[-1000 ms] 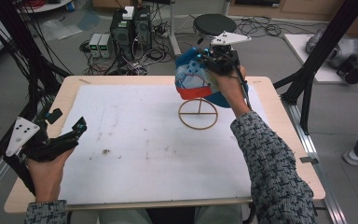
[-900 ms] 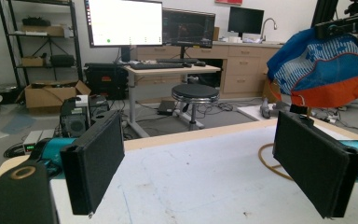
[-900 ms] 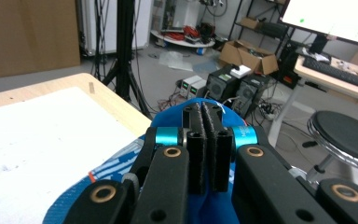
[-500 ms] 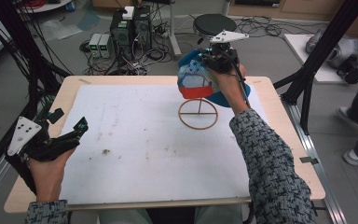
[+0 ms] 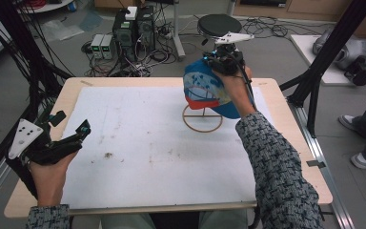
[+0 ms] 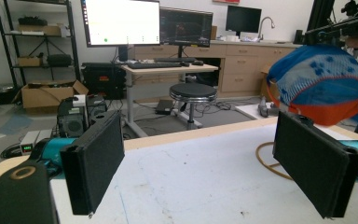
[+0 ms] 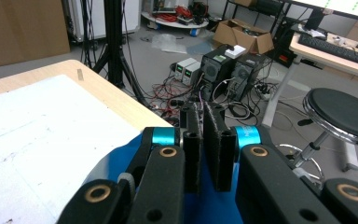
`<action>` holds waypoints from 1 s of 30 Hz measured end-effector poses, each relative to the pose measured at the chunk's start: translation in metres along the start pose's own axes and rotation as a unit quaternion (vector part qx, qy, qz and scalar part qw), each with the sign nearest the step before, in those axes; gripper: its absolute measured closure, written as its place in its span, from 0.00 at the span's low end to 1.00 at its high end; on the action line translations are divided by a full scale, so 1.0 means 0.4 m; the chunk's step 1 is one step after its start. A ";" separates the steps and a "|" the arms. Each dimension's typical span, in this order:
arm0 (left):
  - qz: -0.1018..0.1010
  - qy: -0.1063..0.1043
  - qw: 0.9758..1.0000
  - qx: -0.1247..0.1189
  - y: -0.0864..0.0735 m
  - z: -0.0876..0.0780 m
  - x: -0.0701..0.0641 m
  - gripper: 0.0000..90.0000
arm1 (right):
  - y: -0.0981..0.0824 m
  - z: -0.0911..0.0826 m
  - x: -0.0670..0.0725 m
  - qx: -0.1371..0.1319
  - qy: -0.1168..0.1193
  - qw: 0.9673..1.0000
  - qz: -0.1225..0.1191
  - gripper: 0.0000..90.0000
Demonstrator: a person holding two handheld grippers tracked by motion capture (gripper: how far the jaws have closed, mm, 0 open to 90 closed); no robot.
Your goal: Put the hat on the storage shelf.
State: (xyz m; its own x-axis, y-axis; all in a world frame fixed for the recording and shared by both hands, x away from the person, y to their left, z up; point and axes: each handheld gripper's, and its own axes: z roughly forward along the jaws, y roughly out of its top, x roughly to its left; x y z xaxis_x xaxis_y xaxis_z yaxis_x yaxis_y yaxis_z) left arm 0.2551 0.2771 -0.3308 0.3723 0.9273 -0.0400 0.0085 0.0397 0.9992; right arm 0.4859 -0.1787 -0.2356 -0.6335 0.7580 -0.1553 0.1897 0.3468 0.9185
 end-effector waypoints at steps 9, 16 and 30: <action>-0.002 0.001 1.000 -0.001 -0.001 0.000 0.001 0.19 | 0.000 -0.009 -0.007 -0.007 -0.011 1.000 0.002 0.89; 0.000 0.001 1.000 0.000 0.000 0.000 0.000 0.19 | 0.002 -0.030 -0.023 -0.018 -0.023 1.000 0.008 0.86; -0.002 0.002 1.000 -0.001 -0.002 0.001 0.003 0.19 | -0.010 -0.101 -0.088 -0.049 -0.054 0.997 0.031 0.70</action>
State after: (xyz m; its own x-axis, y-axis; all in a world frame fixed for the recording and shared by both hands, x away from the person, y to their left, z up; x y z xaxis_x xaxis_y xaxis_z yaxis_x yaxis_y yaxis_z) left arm 0.2557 0.2779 -0.3315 0.3688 0.9284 -0.0447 0.0093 0.0444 0.9990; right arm 0.4771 -0.2293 -0.2193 -0.5367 0.8335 -0.1314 0.1482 0.2464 0.9578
